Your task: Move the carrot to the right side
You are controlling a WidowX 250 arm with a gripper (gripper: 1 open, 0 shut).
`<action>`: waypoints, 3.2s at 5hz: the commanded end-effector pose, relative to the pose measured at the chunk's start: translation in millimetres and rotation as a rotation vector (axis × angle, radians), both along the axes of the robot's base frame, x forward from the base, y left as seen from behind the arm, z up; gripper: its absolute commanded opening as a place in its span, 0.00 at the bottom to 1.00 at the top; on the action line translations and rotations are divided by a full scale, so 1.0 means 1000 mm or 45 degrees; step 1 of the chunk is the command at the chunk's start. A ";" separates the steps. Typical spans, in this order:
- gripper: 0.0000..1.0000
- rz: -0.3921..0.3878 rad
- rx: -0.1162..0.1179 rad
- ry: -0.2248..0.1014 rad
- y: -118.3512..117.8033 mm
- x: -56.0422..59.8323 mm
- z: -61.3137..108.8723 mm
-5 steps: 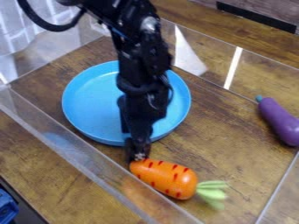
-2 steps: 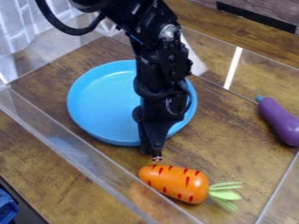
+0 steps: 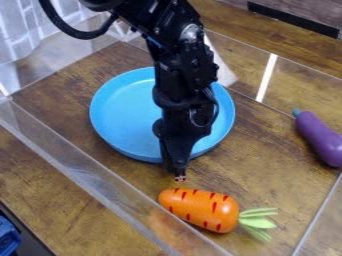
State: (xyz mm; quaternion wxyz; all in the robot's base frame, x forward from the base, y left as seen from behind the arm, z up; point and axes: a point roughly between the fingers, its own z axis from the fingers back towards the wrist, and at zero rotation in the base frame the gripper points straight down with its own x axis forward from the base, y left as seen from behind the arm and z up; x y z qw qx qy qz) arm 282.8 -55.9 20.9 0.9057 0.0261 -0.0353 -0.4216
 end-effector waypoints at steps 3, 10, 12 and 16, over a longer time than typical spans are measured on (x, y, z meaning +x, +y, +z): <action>1.00 0.013 -0.055 -0.043 -0.013 -0.009 0.019; 1.00 0.056 -0.145 -0.072 -0.024 0.006 0.001; 1.00 0.045 -0.164 -0.069 -0.043 0.005 -0.003; 1.00 0.010 -0.190 -0.052 -0.077 0.012 -0.009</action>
